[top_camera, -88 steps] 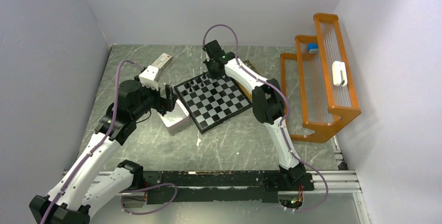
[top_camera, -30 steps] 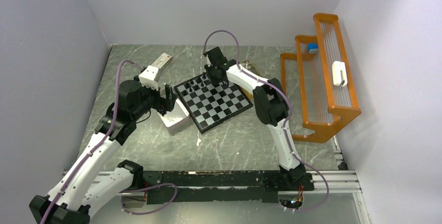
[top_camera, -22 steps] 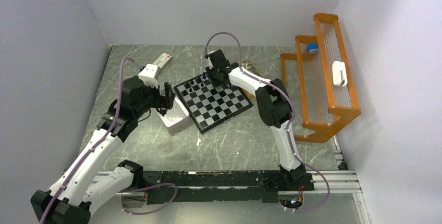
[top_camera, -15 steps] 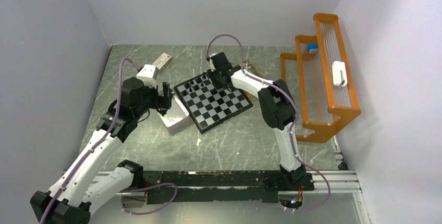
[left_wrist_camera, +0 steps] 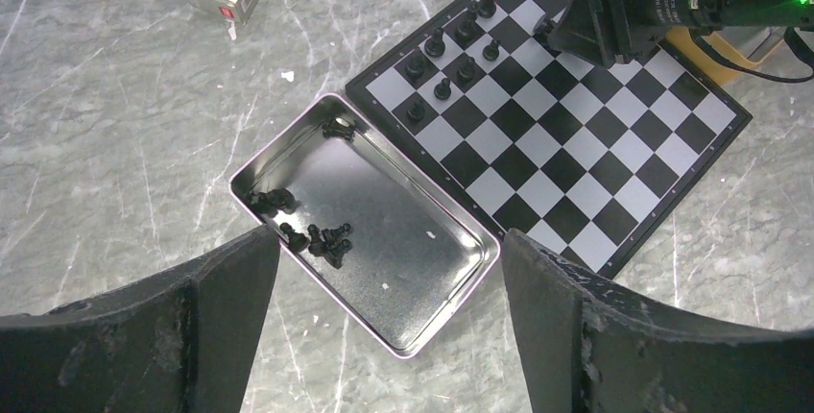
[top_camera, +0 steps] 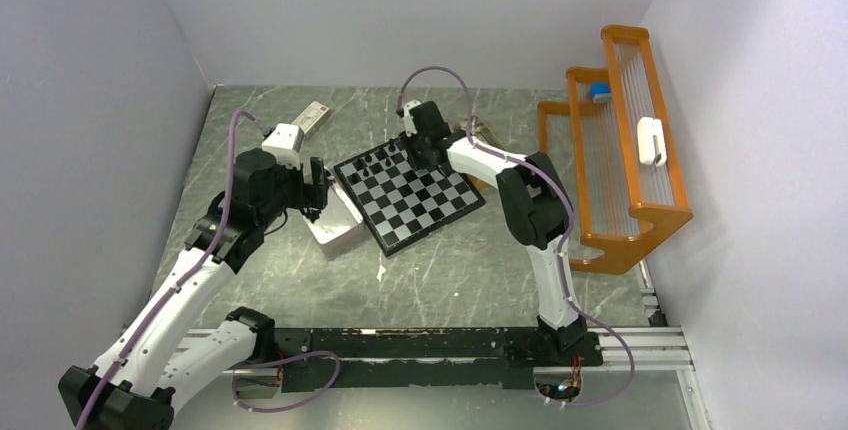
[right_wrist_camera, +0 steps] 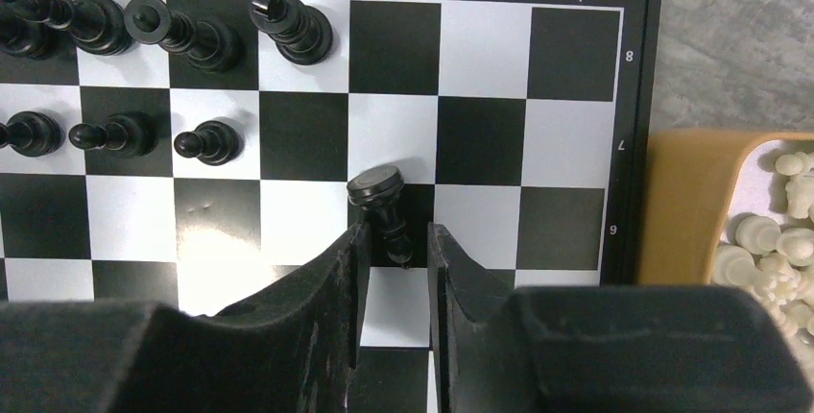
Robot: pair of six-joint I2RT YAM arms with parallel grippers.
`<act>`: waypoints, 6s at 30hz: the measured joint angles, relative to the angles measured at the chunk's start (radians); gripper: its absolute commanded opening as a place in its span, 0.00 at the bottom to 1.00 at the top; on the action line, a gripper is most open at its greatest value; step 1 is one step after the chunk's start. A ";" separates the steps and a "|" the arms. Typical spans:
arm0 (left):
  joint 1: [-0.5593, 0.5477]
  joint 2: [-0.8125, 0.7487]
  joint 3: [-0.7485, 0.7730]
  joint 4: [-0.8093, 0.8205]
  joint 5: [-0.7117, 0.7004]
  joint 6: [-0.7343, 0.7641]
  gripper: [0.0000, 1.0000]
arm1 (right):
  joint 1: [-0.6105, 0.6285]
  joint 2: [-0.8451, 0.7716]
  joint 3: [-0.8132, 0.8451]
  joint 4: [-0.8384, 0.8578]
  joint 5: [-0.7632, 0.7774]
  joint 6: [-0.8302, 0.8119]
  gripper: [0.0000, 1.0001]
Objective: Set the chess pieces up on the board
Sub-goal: Pick up the chess piece from the chessboard, then place the chess piece on the chessboard.
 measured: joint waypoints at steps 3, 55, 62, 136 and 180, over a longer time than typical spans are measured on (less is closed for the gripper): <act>0.000 0.000 0.000 0.000 0.000 0.000 0.86 | -0.003 0.000 -0.001 0.007 -0.008 -0.004 0.26; 0.000 0.556 0.271 0.186 0.655 -0.120 0.38 | -0.011 -0.512 -0.461 0.319 -0.790 0.392 0.00; -0.002 0.575 0.274 0.183 0.655 -0.104 0.25 | -0.012 -0.511 -0.461 0.337 -0.797 0.418 0.00; -0.008 0.660 0.254 0.280 0.766 -0.674 0.05 | 0.072 -0.791 -0.762 0.587 -0.355 0.405 0.28; 0.076 0.378 0.189 0.059 0.404 -0.290 1.00 | 0.071 -0.439 -0.306 0.288 -0.049 0.248 0.00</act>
